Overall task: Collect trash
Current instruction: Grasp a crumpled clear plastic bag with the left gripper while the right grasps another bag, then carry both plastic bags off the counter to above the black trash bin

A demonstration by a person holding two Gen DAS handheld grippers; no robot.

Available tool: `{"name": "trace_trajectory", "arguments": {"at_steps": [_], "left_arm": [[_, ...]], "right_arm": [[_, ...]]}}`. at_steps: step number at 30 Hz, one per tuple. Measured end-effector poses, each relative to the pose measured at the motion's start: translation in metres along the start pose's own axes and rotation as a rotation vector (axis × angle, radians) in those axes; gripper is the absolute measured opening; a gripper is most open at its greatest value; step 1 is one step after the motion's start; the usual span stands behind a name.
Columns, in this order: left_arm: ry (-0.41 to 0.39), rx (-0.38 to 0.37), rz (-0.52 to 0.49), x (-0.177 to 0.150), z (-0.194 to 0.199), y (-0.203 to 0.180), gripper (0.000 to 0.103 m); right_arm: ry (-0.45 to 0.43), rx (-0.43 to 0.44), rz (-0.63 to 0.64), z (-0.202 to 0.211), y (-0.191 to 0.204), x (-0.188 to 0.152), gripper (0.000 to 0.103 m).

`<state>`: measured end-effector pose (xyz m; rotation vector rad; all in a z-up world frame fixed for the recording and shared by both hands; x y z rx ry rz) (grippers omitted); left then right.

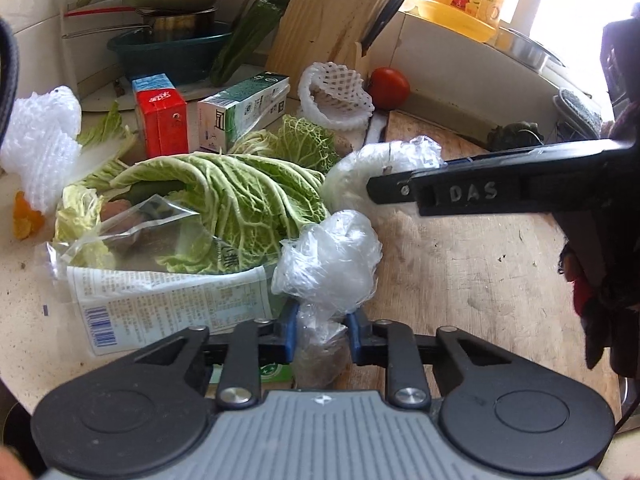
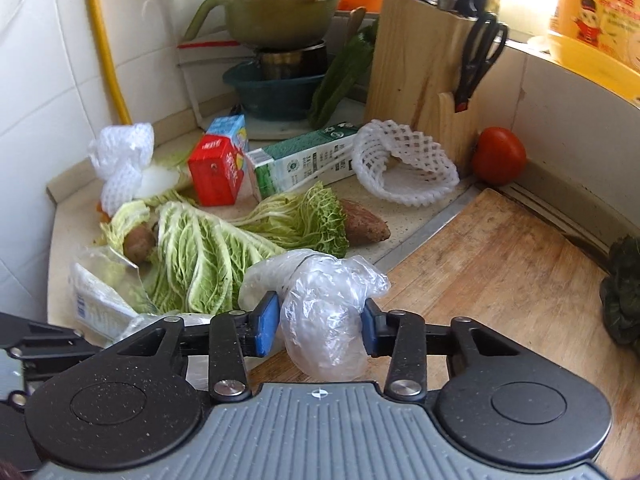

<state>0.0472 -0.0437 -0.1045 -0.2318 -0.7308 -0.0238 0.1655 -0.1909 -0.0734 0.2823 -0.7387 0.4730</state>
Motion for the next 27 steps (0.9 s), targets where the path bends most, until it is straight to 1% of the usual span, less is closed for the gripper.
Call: {"name": "trace_trajectory", "arguments": {"at_steps": [3, 7, 12, 16, 23, 27], "left_arm": [[-0.003, -0.008, -0.003, 0.001, 0.003, 0.0, 0.018], [-0.018, -0.011, -0.003, 0.002, 0.009, 0.002, 0.017], [-0.048, -0.009, -0.008, 0.006, 0.021, 0.002, 0.017], [-0.063, 0.003, -0.004, 0.007, 0.027, 0.004, 0.017], [-0.101, 0.054, 0.024, 0.009, 0.037, 0.017, 0.017], [-0.117, 0.073, 0.047, 0.007, 0.051, 0.03, 0.017]], "right_arm": [[-0.013, 0.004, -0.031, 0.01, -0.004, -0.001, 0.044], [-0.026, 0.017, -0.08, 0.02, -0.011, 0.0, 0.044], [-0.066, 0.027, -0.125, 0.032, -0.015, 0.004, 0.044], [-0.084, 0.03, -0.112, 0.035, -0.01, 0.006, 0.044], [-0.092, 0.037, -0.109, 0.035, 0.003, 0.008, 0.044], [-0.11, 0.052, -0.09, 0.041, 0.022, 0.012, 0.044]]}}
Point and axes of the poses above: each gripper's, at about its wrist camera, not at the fingertips, and z roughly against the way its jaws point, y to its left, x to its top, the point moved 4 cm from there along -z, roughly the way its jaws point, and after that the axes turned 2 degrees about -y, right-handed, at the moved point
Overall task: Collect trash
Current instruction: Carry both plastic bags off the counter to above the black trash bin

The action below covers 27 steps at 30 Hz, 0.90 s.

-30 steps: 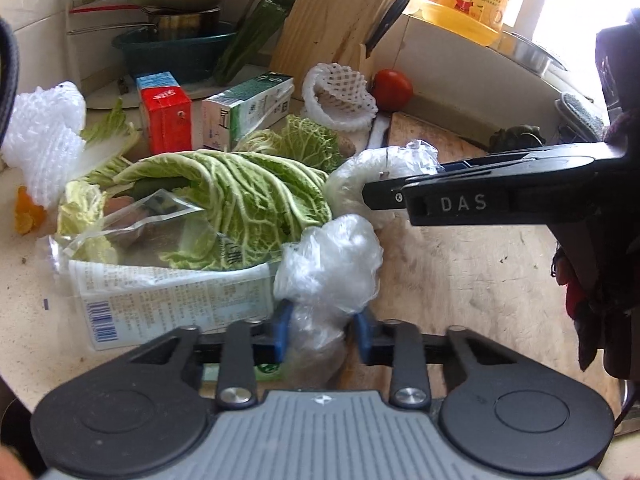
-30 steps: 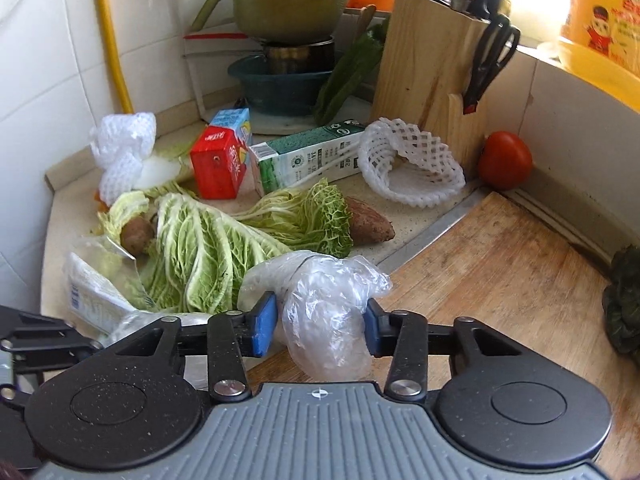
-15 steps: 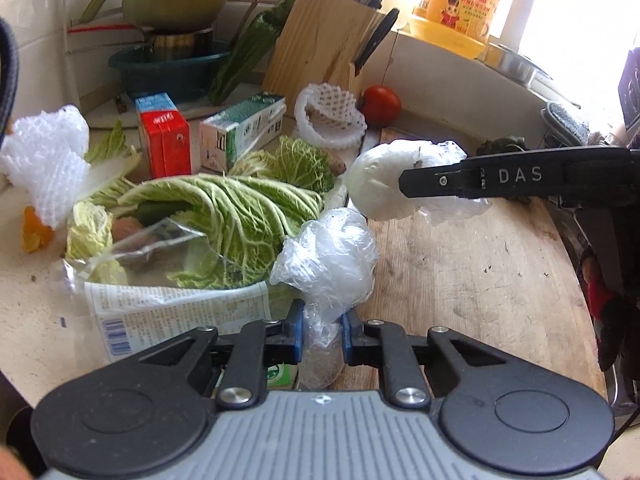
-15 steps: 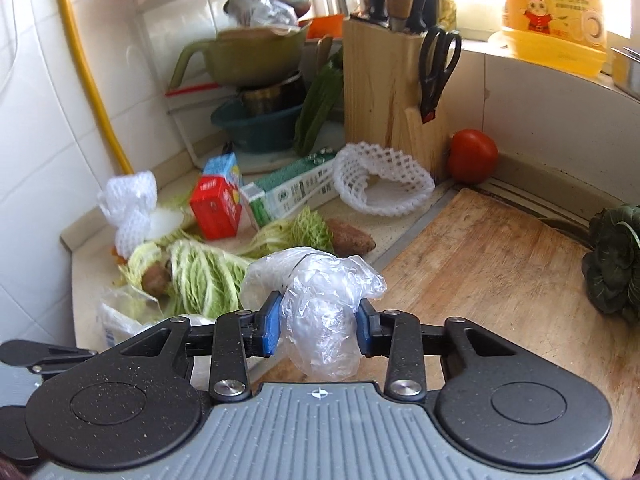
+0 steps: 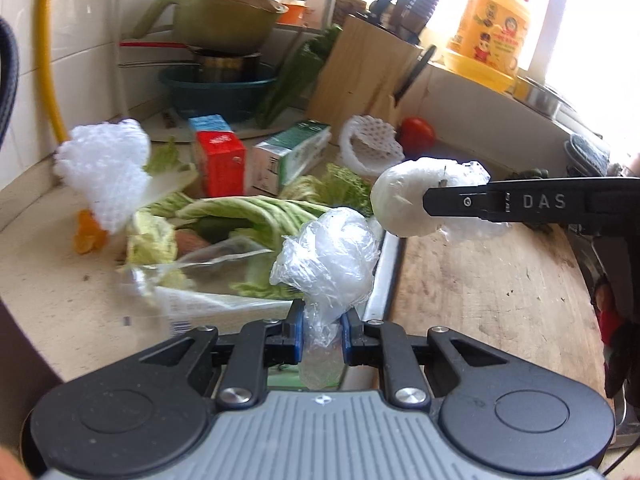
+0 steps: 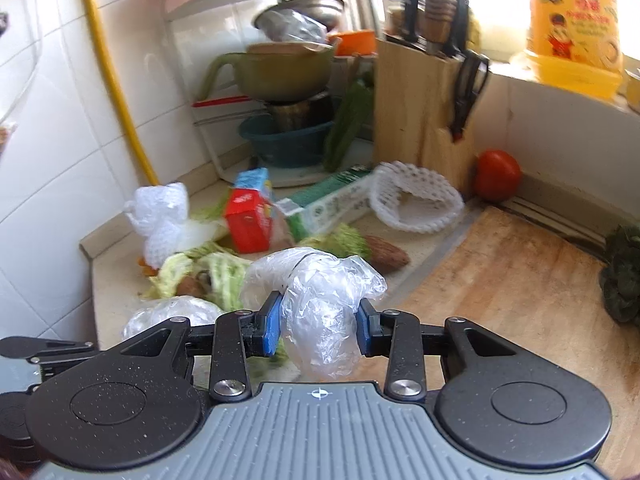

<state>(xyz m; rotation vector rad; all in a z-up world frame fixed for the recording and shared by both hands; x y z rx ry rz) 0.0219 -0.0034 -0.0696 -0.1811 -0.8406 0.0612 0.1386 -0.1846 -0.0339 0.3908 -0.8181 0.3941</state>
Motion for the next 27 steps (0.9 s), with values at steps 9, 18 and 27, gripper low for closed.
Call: {"name": "trace_trajectory", "arguments": {"at_steps": [9, 18, 27], "left_arm": [[-0.05, 0.056, 0.047, -0.002, 0.028, 0.035, 0.017], [-0.106, 0.116, 0.096, -0.007, 0.057, 0.07, 0.017], [-0.141, 0.193, 0.148, -0.021, 0.086, 0.102, 0.017]], "right_arm": [[-0.009, 0.041, 0.049, -0.004, 0.049, 0.01, 0.044], [-0.028, 0.107, 0.109, -0.007, 0.1, 0.017, 0.044], [-0.018, 0.199, 0.158, -0.011, 0.15, 0.01, 0.044]]}}
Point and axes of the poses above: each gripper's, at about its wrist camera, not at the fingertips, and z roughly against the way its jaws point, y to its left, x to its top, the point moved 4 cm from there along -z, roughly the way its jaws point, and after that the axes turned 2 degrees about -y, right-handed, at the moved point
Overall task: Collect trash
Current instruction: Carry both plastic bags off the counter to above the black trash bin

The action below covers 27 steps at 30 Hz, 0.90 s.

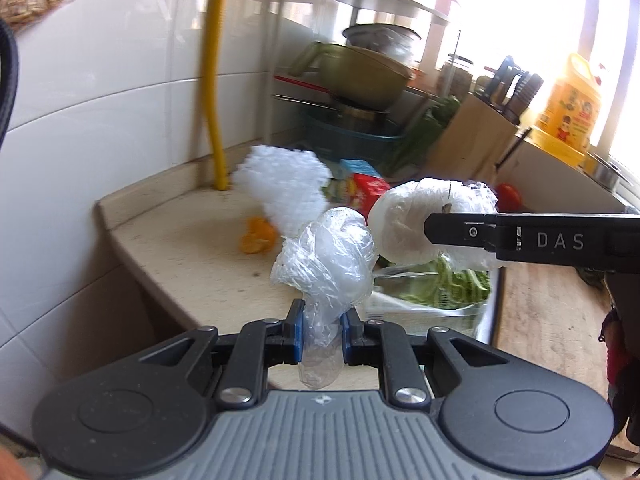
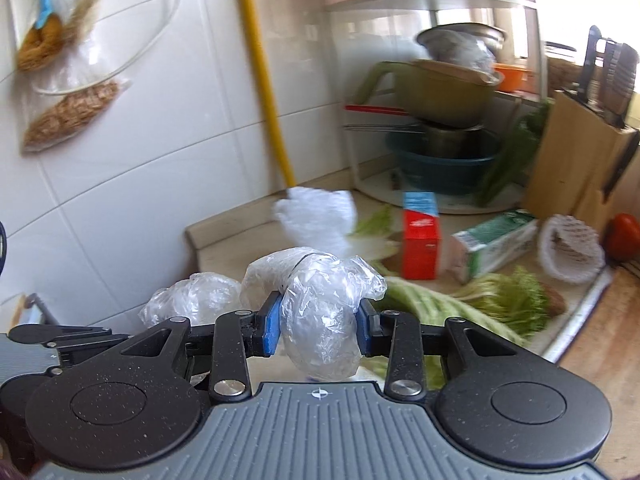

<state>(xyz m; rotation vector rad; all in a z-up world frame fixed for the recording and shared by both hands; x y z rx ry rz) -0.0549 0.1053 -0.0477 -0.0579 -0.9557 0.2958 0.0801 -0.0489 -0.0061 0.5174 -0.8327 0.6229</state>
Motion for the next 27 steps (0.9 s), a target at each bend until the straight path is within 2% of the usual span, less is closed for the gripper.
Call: {"name": "trace_trajectory", "arguments": {"at_steps": [21, 27], "left_arm": [[-0.067, 0.25, 0.189, -0.042, 0.071, 0.117, 0.017], [-0.048, 0.336, 0.255, -0.06, 0.08, 0.149, 0.017]], "right_arm": [[0.029, 0.259, 0.144, -0.045, 0.145, -0.01, 0.044], [0.089, 0.307, 0.179, -0.068, 0.174, -0.02, 0.044]]}}
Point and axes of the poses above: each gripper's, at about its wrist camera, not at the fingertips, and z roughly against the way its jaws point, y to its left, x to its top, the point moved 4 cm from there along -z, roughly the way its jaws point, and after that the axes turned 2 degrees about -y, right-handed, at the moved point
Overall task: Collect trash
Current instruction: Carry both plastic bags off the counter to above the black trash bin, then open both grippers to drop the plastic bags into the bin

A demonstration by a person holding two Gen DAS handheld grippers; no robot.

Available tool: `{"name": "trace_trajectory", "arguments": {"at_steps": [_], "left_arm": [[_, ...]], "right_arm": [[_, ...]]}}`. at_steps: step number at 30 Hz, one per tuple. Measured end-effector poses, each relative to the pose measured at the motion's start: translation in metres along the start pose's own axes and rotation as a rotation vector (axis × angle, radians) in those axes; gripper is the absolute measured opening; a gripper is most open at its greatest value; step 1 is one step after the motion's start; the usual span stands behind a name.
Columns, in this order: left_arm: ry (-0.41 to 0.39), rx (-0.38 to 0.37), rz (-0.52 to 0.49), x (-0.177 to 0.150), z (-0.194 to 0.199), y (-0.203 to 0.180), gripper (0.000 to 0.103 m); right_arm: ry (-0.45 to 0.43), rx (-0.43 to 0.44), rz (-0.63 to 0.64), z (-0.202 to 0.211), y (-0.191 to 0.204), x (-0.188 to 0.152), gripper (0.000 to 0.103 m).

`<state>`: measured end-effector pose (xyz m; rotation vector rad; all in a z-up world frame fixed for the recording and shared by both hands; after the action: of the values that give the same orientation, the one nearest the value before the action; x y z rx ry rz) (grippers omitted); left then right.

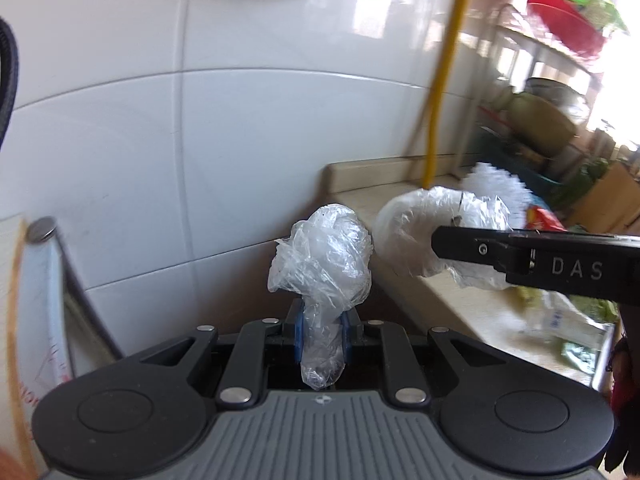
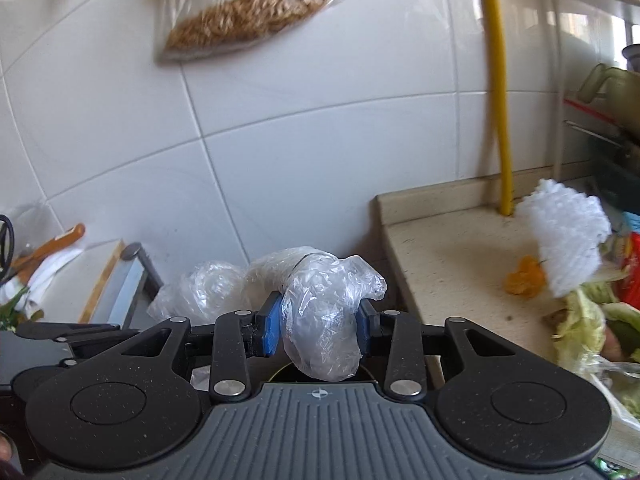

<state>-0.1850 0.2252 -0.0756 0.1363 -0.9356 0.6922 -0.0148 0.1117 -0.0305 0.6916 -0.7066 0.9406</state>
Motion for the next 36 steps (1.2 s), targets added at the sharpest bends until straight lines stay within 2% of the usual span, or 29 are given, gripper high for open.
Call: {"name": "trace_trajectory", "arguments": {"at_steps": [6, 13, 19, 23, 30, 36], "left_arm": [[0.023, 0.082, 0.049, -0.007, -0.007, 0.021, 0.017], [0.071, 0.155, 0.101, -0.013, -0.025, 0.034, 0.017], [0.125, 0.189, 0.121, -0.021, -0.047, 0.035, 0.017], [0.151, 0.208, 0.124, -0.024, -0.061, 0.034, 0.018], [0.195, 0.227, 0.151, -0.025, -0.085, 0.038, 0.026], [0.211, 0.239, 0.153, -0.025, -0.098, 0.039, 0.033]], "right_arm": [[0.056, 0.058, 0.022, -0.025, 0.01, 0.001, 0.044], [0.135, 0.107, 0.051, -0.062, -0.009, -0.002, 0.044], [0.202, 0.13, 0.067, -0.093, -0.017, -0.013, 0.045], [0.235, 0.13, 0.068, -0.109, -0.021, -0.018, 0.05], [0.279, 0.139, -0.001, -0.136, -0.036, -0.024, 0.059], [0.282, 0.14, -0.029, -0.139, -0.042, -0.024, 0.06]]}}
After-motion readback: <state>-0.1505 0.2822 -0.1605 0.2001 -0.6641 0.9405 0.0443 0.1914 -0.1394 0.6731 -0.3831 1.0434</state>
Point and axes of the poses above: each gripper's, at about its wrist camera, not at the fingertips, and z roughly against the way its jaws point, y to its left, x to its top, the point moved 4 cm from there along -z, roughly the way its jaws point, and after that the axes turned 2 degrees about -y, right-handed, at the moved point
